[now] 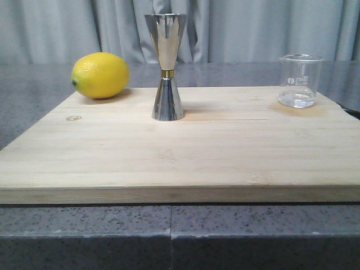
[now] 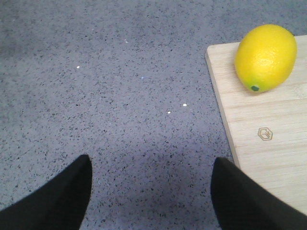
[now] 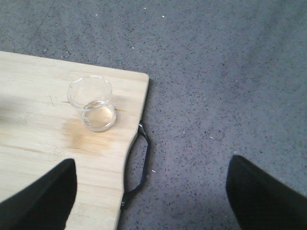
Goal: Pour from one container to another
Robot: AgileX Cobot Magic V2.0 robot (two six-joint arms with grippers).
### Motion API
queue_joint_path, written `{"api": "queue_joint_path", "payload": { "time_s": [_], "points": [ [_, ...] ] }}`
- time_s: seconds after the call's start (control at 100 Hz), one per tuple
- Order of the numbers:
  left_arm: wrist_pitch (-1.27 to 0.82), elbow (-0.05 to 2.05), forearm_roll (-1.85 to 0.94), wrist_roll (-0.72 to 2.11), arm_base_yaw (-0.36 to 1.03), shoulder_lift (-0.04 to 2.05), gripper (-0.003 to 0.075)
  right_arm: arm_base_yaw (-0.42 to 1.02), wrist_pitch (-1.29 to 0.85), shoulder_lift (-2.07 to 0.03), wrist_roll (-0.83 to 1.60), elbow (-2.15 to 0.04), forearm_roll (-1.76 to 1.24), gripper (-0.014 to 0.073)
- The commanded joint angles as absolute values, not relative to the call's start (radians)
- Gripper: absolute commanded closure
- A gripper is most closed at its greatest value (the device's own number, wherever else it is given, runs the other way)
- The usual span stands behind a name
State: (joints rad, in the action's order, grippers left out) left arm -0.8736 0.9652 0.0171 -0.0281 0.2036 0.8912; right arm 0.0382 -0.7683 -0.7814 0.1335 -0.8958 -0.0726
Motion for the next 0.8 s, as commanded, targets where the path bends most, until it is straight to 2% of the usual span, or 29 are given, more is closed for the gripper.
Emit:
{"api": "queue_joint_path", "payload": {
  "time_s": [0.0, 0.22, 0.43, 0.5, 0.59, 0.7, 0.79],
  "points": [
    [-0.750, 0.911, 0.017, -0.051, 0.198, 0.801, 0.0236, 0.032, -0.689, -0.715, 0.129, -0.886, -0.076, 0.0018],
    [-0.728, 0.779, 0.017, -0.076, 0.198, 0.633, 0.0236, 0.032, -0.739, -0.609, 0.118, -0.841, -0.076, 0.0018],
    [-0.712, 0.734, 0.021, -0.076, 0.198, 0.577, 0.0236, 0.032, -0.802, -0.591, 0.118, -0.841, -0.069, 0.0021],
    [-0.699, 0.733, 0.028, -0.076, 0.198, 0.577, 0.0248, 0.032, -0.800, -0.591, 0.118, -0.841, -0.067, 0.0058],
    [-0.677, 0.733, 0.035, -0.076, 0.198, 0.577, 0.0314, 0.032, -0.798, -0.591, 0.118, -0.841, -0.067, 0.0198],
    [-0.653, 0.733, 0.037, -0.076, 0.198, 0.577, 0.0455, 0.032, -0.785, -0.591, 0.118, -0.841, -0.067, 0.0447],
    [-0.657, 0.732, 0.037, -0.076, 0.198, 0.577, 0.0554, 0.032, -0.783, -0.591, 0.118, -0.841, -0.067, 0.0582]
  ]
}}
